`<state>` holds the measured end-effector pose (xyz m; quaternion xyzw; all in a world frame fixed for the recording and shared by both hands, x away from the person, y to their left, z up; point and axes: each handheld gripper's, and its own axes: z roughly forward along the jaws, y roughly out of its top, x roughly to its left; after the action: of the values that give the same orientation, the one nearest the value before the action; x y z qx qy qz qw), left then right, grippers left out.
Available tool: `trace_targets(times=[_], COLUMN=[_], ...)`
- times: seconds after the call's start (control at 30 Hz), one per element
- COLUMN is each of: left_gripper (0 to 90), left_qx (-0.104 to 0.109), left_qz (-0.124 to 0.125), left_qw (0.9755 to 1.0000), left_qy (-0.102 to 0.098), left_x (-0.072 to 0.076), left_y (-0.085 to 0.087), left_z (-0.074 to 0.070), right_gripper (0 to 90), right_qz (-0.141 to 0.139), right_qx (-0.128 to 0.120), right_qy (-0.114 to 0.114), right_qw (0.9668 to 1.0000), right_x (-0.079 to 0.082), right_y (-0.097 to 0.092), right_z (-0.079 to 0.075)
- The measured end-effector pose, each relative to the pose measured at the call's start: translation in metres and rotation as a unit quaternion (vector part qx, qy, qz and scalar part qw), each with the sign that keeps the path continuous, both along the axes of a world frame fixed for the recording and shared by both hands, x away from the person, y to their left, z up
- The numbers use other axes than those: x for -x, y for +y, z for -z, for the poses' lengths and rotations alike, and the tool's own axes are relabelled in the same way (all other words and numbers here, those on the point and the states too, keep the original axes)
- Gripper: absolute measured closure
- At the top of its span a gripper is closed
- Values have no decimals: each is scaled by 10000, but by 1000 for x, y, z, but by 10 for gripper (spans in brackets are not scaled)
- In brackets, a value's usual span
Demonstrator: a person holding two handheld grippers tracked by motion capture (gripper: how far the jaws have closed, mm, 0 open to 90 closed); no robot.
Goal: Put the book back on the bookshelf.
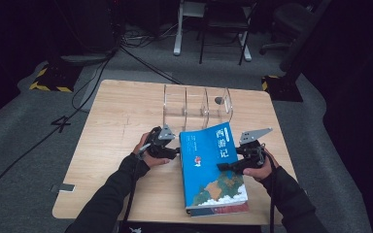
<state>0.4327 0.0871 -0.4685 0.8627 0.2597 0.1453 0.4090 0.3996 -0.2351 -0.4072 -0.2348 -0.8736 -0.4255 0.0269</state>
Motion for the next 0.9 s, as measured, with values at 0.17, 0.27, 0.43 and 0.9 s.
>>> trace_targets(times=[0.17,0.27,0.43,0.9], left_gripper=[457,510,658,895], left_qx=[9,36,360,1166], left_qz=[29,28,217,307], left_qw=[10000,10000,9991,9919], left_qy=[19,27,82,-394], left_x=[-5,-8,-11,-18], left_y=[1,0,1,16], left_z=[-1,-2,-14,-96], right_gripper=[607,667,675,711], right_qz=[-154,-194,-243,80], right_qx=[-385,-545,-520,-950], right_qy=[260,-130,-630,-2427], right_qw=[9988,9982,9964,9654], right_x=[-12,-6,4,24], right_y=[-3,-4,-3,4], right_z=[5,1,-9,-40])
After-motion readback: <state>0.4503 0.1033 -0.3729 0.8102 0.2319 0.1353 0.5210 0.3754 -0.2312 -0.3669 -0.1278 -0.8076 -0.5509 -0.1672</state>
